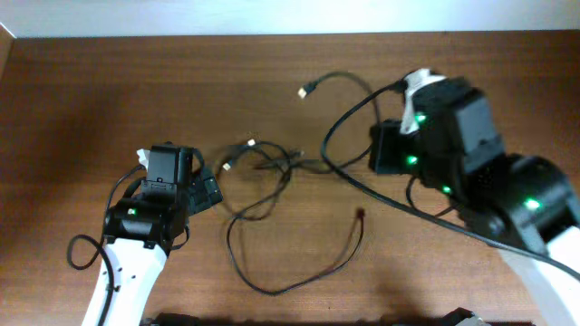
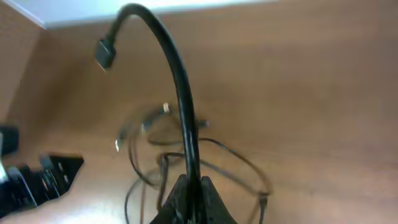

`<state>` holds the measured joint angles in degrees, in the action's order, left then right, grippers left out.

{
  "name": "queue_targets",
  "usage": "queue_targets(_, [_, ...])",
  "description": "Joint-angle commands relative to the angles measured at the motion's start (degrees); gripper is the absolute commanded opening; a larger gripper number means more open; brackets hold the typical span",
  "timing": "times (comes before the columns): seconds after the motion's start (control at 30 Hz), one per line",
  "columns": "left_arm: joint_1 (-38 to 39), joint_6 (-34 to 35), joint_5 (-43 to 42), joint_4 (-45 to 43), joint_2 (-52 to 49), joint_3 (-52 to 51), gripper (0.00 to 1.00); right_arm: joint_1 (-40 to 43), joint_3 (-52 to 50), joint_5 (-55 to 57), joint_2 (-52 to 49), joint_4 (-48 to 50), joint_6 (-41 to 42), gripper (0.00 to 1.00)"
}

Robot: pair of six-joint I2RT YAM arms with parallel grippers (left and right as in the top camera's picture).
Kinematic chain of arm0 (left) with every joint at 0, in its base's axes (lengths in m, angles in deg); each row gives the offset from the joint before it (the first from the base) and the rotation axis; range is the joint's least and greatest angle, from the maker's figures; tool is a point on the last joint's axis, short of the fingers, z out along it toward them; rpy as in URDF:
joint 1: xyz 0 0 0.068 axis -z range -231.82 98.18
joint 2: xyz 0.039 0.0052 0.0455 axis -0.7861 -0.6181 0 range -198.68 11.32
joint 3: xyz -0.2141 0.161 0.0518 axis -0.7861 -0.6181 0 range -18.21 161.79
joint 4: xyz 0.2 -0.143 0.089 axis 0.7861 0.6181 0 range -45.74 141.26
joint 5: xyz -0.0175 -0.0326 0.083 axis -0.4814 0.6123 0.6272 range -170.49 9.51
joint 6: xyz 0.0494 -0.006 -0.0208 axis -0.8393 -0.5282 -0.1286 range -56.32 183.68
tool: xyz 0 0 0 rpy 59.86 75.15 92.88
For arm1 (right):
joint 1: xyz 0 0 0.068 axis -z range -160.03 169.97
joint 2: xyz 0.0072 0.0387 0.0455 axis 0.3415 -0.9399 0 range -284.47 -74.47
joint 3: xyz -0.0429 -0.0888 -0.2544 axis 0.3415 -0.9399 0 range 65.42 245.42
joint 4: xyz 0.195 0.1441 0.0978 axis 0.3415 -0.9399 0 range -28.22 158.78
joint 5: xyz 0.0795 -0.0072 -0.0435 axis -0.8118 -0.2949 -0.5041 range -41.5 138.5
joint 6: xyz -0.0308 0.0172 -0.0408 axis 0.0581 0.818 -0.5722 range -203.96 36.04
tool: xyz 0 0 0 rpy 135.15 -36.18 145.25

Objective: Untangle cables
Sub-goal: 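Grasp a black cable with the right gripper and lift it up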

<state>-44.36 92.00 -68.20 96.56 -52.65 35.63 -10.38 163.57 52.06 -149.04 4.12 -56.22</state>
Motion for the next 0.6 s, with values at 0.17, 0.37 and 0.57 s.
queue_targets(0.17, [-0.2,-0.5,0.6,-0.1,0.3,0.2,0.99,0.5,8.3,12.2,0.2,-2.1,-2.5,0.04])
queue_targets(0.37, [-0.2,-0.5,0.6,-0.1,0.3,0.2,0.99,0.5,8.3,12.7,-0.2,-7.5,-2.5,0.04])
queue_targets(0.57, [-0.2,-0.5,0.9,-1.7,0.3,0.2,0.99,0.5,8.3,12.6,-0.2,-10.4,-2.5,0.04])
